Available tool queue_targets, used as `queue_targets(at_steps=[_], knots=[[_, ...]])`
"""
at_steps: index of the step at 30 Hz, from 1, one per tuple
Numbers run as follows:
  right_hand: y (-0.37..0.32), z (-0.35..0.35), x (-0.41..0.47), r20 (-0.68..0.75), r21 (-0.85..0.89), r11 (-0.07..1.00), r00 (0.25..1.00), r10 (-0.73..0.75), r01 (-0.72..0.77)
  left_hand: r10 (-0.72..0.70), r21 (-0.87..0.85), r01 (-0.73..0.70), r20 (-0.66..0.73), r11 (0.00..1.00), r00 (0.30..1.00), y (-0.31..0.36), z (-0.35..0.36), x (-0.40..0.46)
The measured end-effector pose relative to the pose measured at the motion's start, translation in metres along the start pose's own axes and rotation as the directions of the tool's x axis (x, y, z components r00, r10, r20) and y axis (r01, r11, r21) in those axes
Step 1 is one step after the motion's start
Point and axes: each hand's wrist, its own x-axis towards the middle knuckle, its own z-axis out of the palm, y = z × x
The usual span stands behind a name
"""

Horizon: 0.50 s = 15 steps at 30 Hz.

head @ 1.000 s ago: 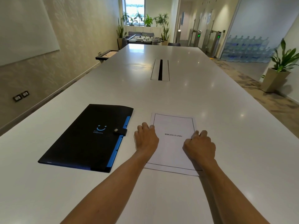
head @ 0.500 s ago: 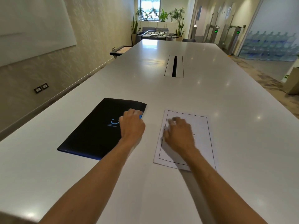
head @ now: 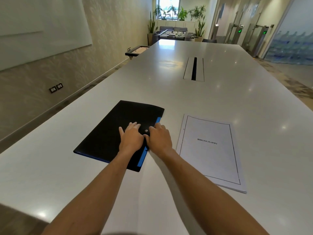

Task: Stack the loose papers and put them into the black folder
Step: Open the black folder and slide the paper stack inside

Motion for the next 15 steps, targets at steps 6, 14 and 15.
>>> queue_targets(at_steps=[6, 14, 15], knots=[[-0.005, 0.000, 0.015, 0.044, -0.092, 0.995, 0.999, -0.032, 0.036, 0.055, 0.072, -0.055, -0.001, 0.996, 0.998, -0.002, 0.000, -0.007], [-0.011, -0.006, 0.016, 0.181, -0.353, 0.906, 0.967, -0.179, 0.233, 0.097, 0.177, -0.098, 0.015, 0.979, 0.995, -0.003, 0.002, -0.008], [-0.012, -0.006, 0.017, 0.183, -0.348, 0.907, 0.966, -0.181, 0.236, 0.102, 0.183, -0.103, 0.015, 0.978, 0.995, -0.003, 0.002, -0.008]])
